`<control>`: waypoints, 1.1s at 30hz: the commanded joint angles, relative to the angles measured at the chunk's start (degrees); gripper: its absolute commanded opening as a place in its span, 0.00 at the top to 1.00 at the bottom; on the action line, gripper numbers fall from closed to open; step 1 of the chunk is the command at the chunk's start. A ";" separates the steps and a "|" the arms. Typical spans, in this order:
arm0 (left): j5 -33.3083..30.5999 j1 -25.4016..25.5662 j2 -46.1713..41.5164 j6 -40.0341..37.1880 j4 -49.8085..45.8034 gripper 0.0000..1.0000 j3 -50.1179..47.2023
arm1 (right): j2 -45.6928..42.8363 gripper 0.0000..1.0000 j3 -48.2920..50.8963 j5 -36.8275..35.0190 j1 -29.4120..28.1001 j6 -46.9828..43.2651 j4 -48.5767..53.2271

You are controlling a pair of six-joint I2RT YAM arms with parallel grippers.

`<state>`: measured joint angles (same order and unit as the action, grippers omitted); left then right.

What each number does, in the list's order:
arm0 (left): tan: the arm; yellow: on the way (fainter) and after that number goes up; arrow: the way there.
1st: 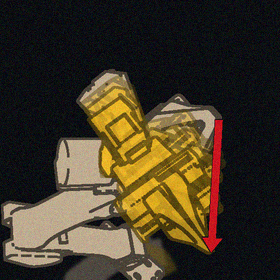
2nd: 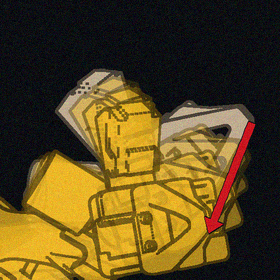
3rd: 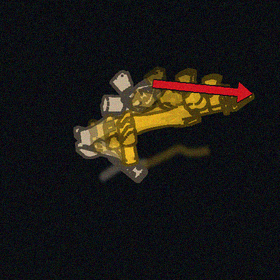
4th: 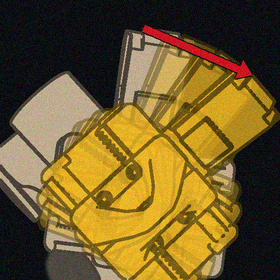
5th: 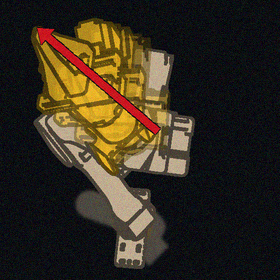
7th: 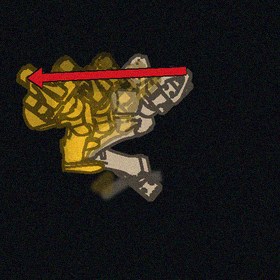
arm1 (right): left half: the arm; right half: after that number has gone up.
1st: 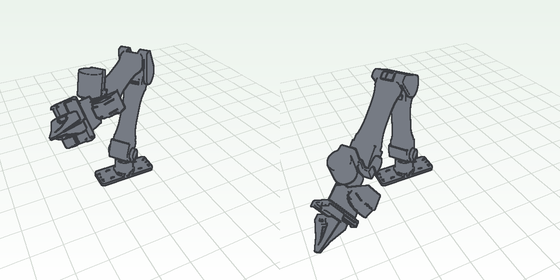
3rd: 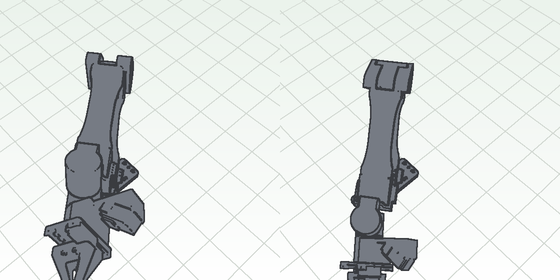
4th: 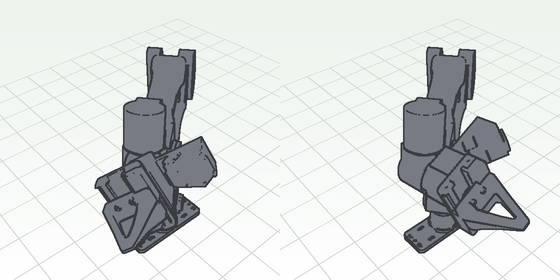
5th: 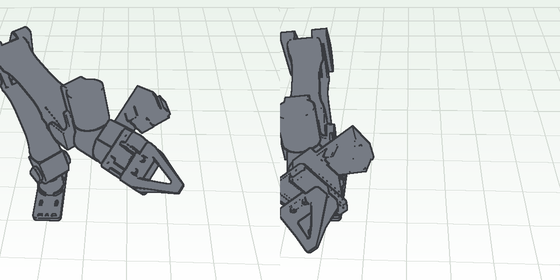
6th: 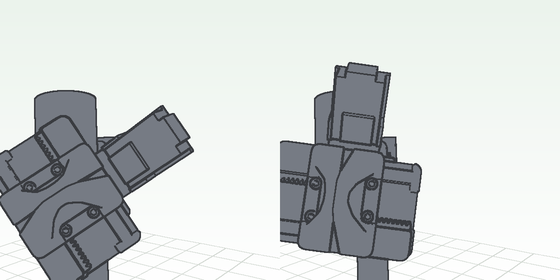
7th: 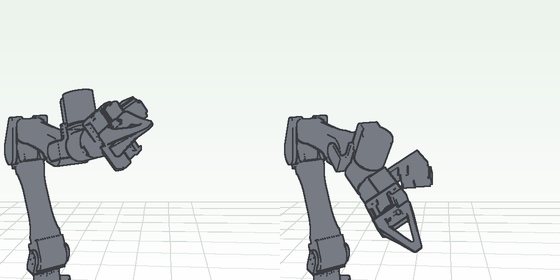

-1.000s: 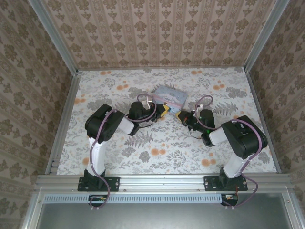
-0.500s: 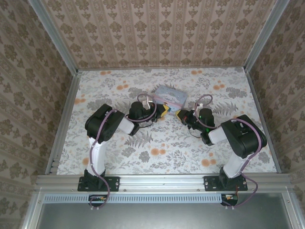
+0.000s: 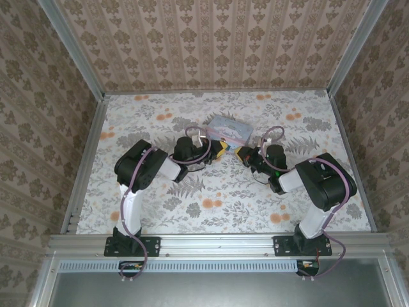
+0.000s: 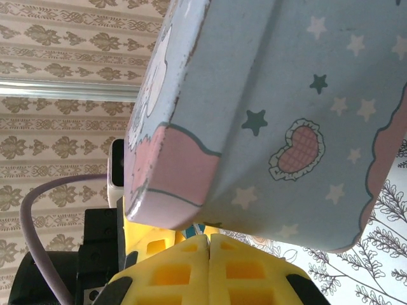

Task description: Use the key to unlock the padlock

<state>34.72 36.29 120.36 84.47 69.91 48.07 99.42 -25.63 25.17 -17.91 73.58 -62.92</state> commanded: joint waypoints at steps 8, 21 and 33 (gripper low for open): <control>0.70 0.44 -2.12 0.45 3.90 1.00 0.53 | 1.82 1.00 -1.84 -1.58 -0.95 0.25 -0.63; 0.52 0.88 -1.53 0.55 3.91 1.00 1.05 | 1.92 1.00 -4.11 -1.45 -1.90 0.04 -1.26; 0.26 1.24 -1.18 0.53 3.91 1.00 0.28 | -1.12 1.00 -5.71 -1.08 -2.57 -13.68 1.25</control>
<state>31.73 36.23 120.36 84.49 71.18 48.07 100.44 -29.17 23.59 -19.18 65.69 -60.31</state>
